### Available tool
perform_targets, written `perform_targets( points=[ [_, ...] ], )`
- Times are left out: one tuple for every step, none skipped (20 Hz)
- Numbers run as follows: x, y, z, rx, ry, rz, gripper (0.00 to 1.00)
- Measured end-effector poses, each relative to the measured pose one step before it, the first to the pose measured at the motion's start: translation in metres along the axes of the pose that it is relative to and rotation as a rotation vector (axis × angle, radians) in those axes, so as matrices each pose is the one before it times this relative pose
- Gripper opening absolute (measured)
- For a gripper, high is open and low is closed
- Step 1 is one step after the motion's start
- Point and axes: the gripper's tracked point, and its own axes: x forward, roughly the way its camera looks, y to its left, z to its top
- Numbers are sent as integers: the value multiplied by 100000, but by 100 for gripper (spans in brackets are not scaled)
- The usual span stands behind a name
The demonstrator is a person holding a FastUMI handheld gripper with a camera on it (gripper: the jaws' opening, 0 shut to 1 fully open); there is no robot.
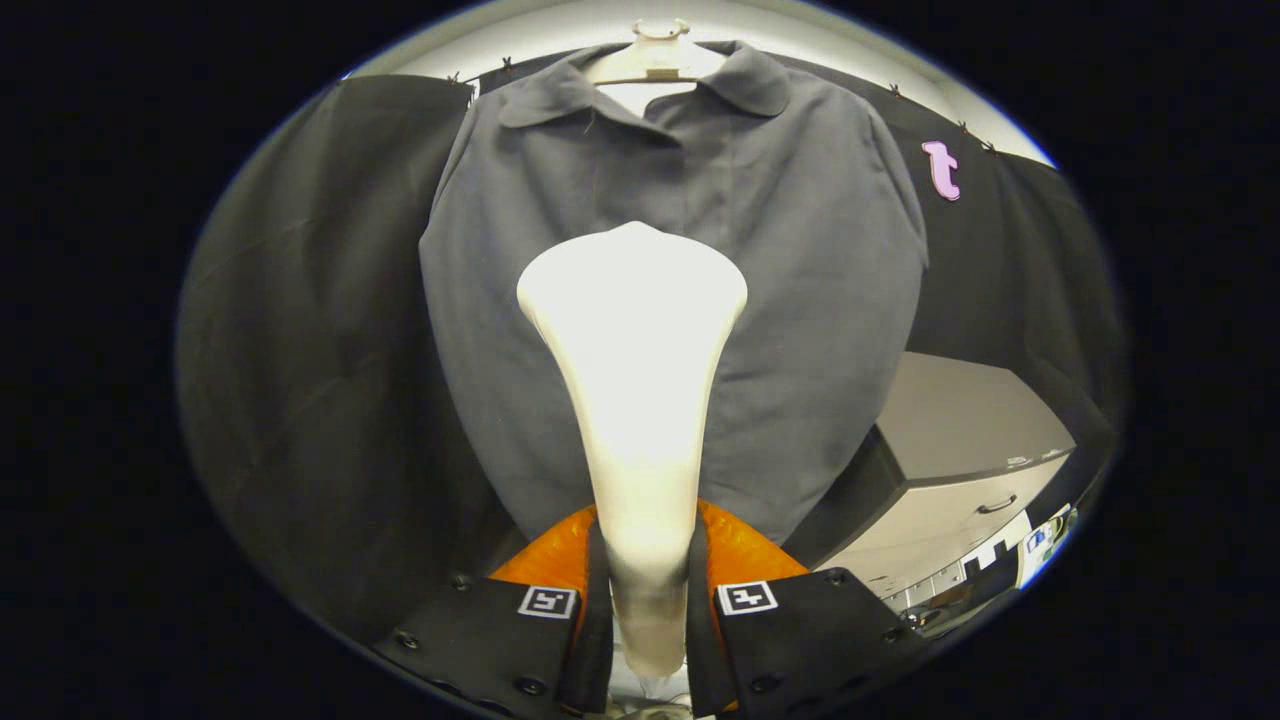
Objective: Iron the clothes twice with a garment steamer, once on the left side and once on the right side.
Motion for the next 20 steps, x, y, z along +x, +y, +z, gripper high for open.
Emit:
perform_targets(
  points=[
    [-486, -819, 1074, 771, -2092, -700, 38],
    [-423, -740, 1261, 949, -2394, -1045, 38],
    [-436, -837, 1119, 1011, -2380, -1128, 37],
    [-379, -848, 1028, 1202, -2131, -1051, 37],
    [-445, -794, 1160, 1096, -1964, -1008, 37],
    [-382, -712, 1298, 1089, -2022, -1128, 37],
    [-395, -1010, 1028, 802, -1843, -1351, 37],
    [-385, -982, 861, 774, -1592, -1393, 37],
    [-609, -1174, 531, 703, -1462, -1182, 37],
    [-275, -966, 542, 634, -1184, -965, 37],
    [-306, -800, 876, 512, -1298, -1033, 37],
    [-268, -657, 520, 327, -1039, -1161, 37],
    [-216, -609, 479, 251, -897, -891, 37],
    [-85, -498, 473, 353, -795, -662, 37],
    [-226, -1001, 142, 109, -623, -459, 37],
    [-92, -956, 143, 22, -467, -208, 37],
    [-71, -719, -48, -15, -208, 83, 37],
    [-142, -222, 174, -335, -393, 162, 37],
    [-28, -67, 275, -339, -663, 311, 37],
    [-87, 27, 311, -195, -508, 182, 37]
  ],
)
